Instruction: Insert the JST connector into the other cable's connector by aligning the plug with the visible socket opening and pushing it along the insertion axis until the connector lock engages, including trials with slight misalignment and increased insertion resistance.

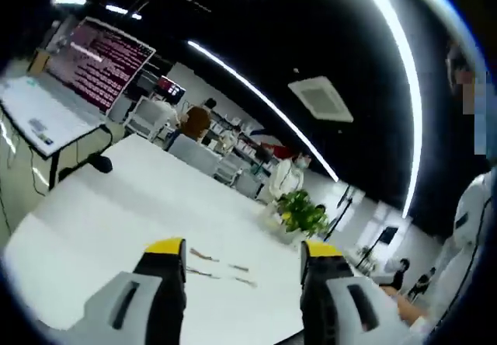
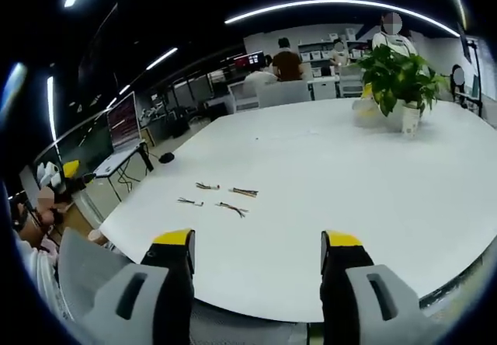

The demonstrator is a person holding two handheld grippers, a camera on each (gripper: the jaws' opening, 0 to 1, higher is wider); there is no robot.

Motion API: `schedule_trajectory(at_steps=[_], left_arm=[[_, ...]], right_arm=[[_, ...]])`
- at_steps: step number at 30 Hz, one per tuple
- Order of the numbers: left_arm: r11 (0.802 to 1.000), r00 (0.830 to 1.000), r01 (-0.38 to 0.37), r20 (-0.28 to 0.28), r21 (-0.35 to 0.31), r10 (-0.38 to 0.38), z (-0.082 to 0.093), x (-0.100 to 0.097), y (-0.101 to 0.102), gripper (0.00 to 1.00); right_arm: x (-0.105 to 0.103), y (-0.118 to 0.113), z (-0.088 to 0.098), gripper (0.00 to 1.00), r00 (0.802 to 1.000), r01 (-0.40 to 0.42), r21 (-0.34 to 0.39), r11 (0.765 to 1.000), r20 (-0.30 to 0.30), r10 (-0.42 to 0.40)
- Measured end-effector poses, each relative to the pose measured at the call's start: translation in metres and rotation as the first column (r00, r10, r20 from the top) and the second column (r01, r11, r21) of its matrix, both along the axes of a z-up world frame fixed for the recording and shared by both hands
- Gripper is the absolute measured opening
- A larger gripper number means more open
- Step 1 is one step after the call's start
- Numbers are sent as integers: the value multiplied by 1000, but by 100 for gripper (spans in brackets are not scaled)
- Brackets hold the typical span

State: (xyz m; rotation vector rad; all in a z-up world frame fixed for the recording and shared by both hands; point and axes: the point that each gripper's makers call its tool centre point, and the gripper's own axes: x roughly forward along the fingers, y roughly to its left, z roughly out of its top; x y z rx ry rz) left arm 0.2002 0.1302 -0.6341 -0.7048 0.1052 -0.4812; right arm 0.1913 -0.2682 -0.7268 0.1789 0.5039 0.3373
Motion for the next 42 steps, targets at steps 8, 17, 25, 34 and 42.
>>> schedule_trajectory(at_steps=[8,17,25,34,42], left_arm=[[999,1000,-12,11,-39,12,5,2,3,40],[997,999,22,24,-75,-21,8,11,-3,36],[999,999,39,-1,-24,-39,-1,23,-14,42],[999,999,46,-11,9,-46,-4,40,-14,42],[997,998,57,-28,43,-56,-13,57,-13,42]], right_arm=[[3,-1,-1,62,1000,3,-15,1000,6,-2],[7,2,-7,62,1000,-11,-28,1000,-4,11],[17,4,-13,62,999,-24,-33,999,-28,24],[39,3,-9,62,999,-33,-41,999,-23,32],[58,3,-6,61,999,-42,-53,998,-16,41]])
